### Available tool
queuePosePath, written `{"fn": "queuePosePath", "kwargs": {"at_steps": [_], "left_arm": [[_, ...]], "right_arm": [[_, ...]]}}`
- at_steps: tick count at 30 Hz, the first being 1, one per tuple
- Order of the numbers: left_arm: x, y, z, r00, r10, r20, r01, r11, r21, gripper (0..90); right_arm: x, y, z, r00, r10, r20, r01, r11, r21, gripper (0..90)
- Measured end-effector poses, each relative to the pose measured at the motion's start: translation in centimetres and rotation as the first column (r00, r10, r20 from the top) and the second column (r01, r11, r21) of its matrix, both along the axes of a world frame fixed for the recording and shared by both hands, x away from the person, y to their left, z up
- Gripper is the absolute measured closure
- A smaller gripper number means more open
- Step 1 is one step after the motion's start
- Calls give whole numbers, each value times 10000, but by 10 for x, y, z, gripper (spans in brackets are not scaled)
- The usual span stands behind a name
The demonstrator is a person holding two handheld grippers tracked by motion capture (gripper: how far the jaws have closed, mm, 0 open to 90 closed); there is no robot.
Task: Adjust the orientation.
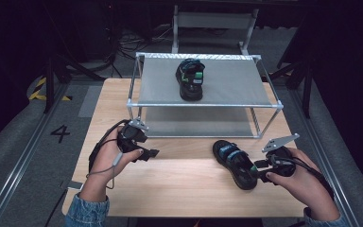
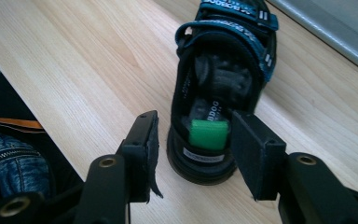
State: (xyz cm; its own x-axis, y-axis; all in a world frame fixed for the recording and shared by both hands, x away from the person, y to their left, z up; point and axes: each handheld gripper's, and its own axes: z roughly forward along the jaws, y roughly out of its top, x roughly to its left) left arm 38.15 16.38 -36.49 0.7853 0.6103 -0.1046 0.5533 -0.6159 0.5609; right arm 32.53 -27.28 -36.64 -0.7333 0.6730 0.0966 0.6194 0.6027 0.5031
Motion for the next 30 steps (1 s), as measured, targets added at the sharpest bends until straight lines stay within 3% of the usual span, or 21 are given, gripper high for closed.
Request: {"fn": "queuePosePath", "kwargs": {"at_steps": [5,6,7,13,14,17,23,30], "left_arm": [[0,1,-2,10000,92,11,-93,9999,86,297],[0,0,-3,10000,57,18,-57,10000,59,300],[0,0,-4,10000,14,-1,-14,10000,54,304],[1,-1,-5,10000,-76,-52,76,10000,24,305],[0,0,-6,9999,-82,-85,82,10000,18,305],[0,1,-6,10000,27,-58,-27,10000,-21,305],[1,2,-7,10000,28,-56,-28,10000,35,306],[1,-3,-12,9996,-82,-261,87,9998,170,305]], "right_arm": [[4,3,-6,9999,-104,-16,103,9997,-220,582],[6,3,-6,9999,-108,36,108,9998,-151,696],[6,3,-5,9998,-171,45,171,9998,-97,724],[7,2,-6,9998,-179,32,179,9996,-204,744],[6,4,-5,9999,-159,34,160,9994,-294,799],[7,6,-5,9999,-90,85,93,9990,-448,838],[1,19,0,9990,261,359,-251,9993,-288,848],[-4,38,-1,9966,786,238,-779,9965,-300,845]]}}
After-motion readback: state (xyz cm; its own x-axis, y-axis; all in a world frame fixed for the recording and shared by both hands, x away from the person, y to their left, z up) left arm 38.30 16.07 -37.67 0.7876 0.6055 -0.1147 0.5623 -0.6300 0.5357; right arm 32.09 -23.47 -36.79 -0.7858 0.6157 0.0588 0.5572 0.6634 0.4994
